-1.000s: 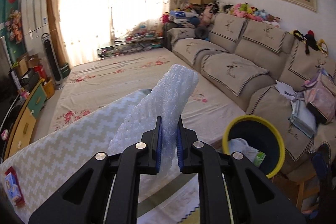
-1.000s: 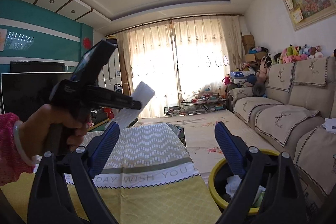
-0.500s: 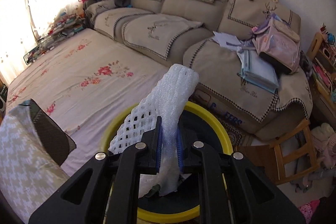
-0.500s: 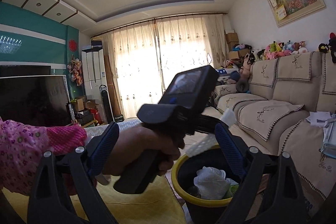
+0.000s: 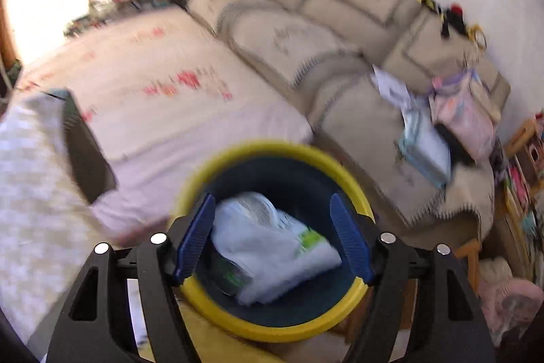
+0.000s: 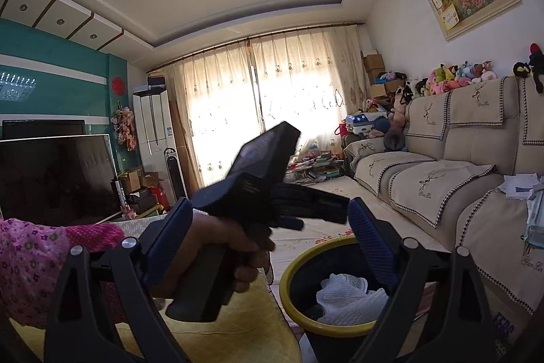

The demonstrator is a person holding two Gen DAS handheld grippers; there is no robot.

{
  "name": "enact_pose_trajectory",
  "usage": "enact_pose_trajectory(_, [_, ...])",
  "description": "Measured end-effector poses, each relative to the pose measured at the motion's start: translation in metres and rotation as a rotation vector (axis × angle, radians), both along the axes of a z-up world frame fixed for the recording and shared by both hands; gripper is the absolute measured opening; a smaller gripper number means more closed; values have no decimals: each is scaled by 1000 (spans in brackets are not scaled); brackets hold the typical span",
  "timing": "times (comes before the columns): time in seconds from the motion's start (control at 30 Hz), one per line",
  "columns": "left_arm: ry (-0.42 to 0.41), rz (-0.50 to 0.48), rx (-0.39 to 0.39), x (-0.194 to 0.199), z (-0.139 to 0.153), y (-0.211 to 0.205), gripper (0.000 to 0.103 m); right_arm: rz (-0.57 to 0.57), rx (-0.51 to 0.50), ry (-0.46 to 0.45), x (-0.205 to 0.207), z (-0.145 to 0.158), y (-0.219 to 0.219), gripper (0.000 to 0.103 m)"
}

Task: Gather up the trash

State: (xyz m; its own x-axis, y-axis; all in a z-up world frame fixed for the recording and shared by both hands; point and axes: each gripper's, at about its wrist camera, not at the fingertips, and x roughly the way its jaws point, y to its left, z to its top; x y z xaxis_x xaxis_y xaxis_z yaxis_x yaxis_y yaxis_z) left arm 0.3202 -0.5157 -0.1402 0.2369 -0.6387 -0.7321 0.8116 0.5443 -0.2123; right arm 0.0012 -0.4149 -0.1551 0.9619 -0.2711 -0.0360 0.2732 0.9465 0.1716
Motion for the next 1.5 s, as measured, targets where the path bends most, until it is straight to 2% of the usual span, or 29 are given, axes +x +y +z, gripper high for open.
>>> enact_pose_trajectory(0.13, [-224,202,-139,-15,48,86,88,18,-16,-5,-1,4,12,89])
enact_pose_trajectory(0.23, [-330,358,-190,-36,73,162,94,29,-28,3,1,9,21,89])
enact_pose_trajectory(0.37, [-475,514,-170,-78,86,251,98,54,-35,24,6,15,36,89])
enact_pose_trajectory(0.47, [-576,621,-97,-115,88,313,98,80,-63,46,10,20,52,91])
enact_pose_trajectory(0.57, [-614,745,-43,-158,87,373,98,116,-79,93,10,23,64,96])
enact_pose_trajectory(0.7, [-605,865,-9,-207,86,435,98,131,-68,149,1,25,71,96])
enact_pose_trajectory(0.77, [-583,933,-14,-232,84,460,98,119,-87,165,-9,28,75,96])
enact_pose_trajectory(0.83, [-554,968,-53,-256,83,483,98,115,-109,177,-20,33,79,96])
enact_pose_trajectory(0.93, [-539,998,-94,-291,84,496,98,127,-139,210,-32,42,86,96])
enact_pose_trajectory(1.07, [-550,979,-111,-320,91,502,98,175,-116,243,-45,50,85,96])
enact_pose_trajectory(1.23, [-594,949,-115,-334,106,485,98,186,-113,249,-58,60,83,96])
enact_pose_trajectory(1.5, [-590,918,-107,-344,110,462,98,180,-112,251,-66,75,73,96])
